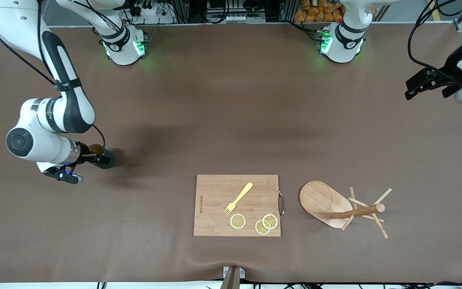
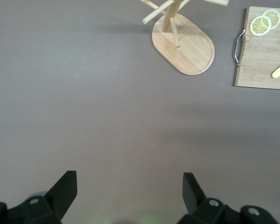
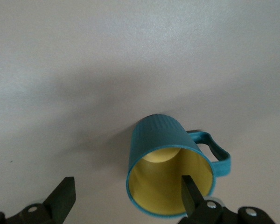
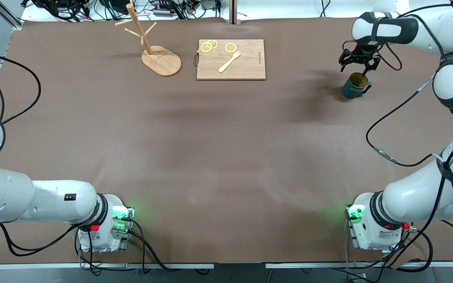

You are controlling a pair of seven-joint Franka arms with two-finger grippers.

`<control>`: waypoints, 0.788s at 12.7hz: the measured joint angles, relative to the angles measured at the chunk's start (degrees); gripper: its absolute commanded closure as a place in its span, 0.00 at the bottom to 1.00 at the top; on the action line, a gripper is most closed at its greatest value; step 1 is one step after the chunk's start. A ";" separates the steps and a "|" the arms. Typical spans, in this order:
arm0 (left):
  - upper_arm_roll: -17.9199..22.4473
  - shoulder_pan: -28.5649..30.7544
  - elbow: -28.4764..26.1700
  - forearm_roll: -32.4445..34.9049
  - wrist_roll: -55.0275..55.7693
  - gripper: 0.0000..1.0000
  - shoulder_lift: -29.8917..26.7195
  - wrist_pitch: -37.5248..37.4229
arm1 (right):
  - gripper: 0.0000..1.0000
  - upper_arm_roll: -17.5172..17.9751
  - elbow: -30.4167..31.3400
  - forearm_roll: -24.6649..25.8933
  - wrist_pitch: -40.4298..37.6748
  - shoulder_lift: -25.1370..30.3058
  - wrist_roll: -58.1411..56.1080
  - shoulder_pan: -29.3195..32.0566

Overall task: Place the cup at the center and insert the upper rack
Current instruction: 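Lower the right gripper onto the teal mug rim and grasp it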

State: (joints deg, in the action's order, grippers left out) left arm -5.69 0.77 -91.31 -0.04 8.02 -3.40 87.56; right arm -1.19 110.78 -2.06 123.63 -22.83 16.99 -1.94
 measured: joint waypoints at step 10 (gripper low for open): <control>-0.12 -0.03 -0.39 0.00 0.00 0.00 0.08 -0.03 | 0.42 0.15 0.39 0.00 0.85 -0.58 1.90 -0.29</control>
State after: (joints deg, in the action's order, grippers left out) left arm -5.81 0.74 -91.70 -0.04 8.02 -3.32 87.52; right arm -1.04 111.17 -2.06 124.48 -23.41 18.89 -2.22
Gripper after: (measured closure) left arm 0.000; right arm 0.401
